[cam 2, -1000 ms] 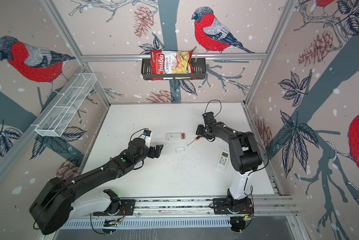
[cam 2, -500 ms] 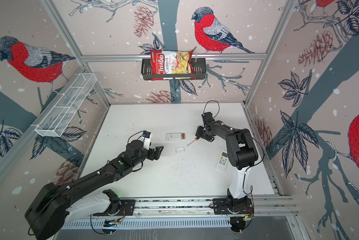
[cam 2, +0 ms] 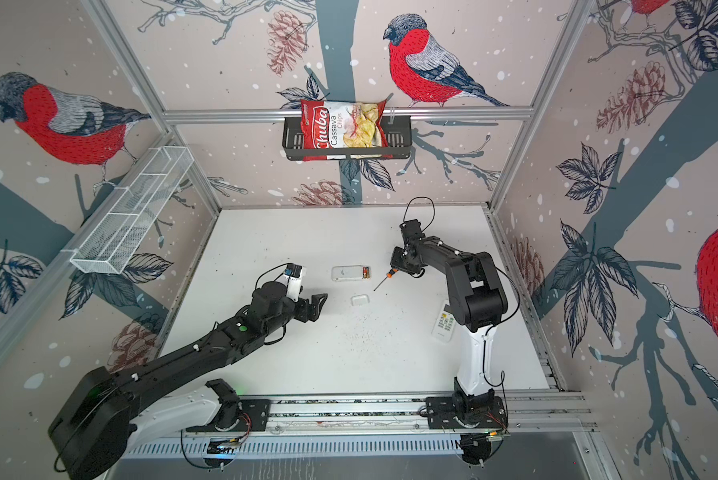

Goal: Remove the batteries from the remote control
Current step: 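Set the opened remote down with the left gripper while the right gripper grasps the screwdriver, then lift the screwdriver with the right gripper toward the left gripper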

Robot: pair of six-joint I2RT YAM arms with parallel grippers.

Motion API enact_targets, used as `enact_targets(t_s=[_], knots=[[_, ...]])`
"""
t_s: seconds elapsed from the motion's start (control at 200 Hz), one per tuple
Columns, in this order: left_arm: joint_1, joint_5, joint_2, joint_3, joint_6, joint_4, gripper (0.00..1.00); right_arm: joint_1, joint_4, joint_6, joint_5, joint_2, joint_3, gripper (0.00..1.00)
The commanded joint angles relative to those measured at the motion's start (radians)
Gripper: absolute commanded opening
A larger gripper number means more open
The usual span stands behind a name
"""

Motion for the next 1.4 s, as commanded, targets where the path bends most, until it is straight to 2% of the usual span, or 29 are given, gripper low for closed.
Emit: enact_targets(t_s=[0.0, 0.29, 0.47, 0.61, 0.76, 0.85, 1.001, 1.126, 1.236, 1.396], knots=[[-0.002, -0.011, 0.003, 0.0, 0.008, 0.032, 0.9, 0.008, -0.065, -0.006, 0.006, 0.024, 0.006, 0.35], [-0.001, -0.019, 0.011, -0.008, 0.01, 0.044, 0.91, 0.025, -0.063, -0.012, -0.005, 0.066, 0.043, 0.22], [-0.002, 0.032, 0.01, -0.027, 0.017, 0.093, 0.92, 0.026, -0.024, -0.014, -0.014, 0.038, 0.022, 0.13], [-0.002, 0.119, 0.017, -0.045, 0.004, 0.17, 0.87, 0.033, 0.123, 0.003, -0.042, -0.069, -0.073, 0.06], [-0.002, 0.277, 0.033, -0.021, -0.035, 0.236, 0.77, 0.071, 0.308, 0.029, -0.023, -0.224, -0.206, 0.03], [-0.005, 0.331, 0.043, -0.004, -0.074, 0.282, 0.74, 0.091, 0.429, 0.058, -0.025, -0.313, -0.295, 0.03], [-0.03, 0.324, 0.08, 0.019, -0.084, 0.363, 0.65, 0.108, 0.596, 0.09, -0.047, -0.432, -0.411, 0.03], [-0.047, 0.332, 0.178, 0.106, -0.088, 0.359, 0.58, 0.107, 0.656, 0.098, -0.064, -0.503, -0.453, 0.03], [-0.078, 0.341, 0.276, 0.171, -0.092, 0.38, 0.55, 0.107, 0.704, 0.104, -0.079, -0.564, -0.483, 0.02], [-0.097, 0.37, 0.397, 0.208, -0.146, 0.498, 0.53, 0.109, 0.743, 0.119, -0.101, -0.635, -0.512, 0.02]])
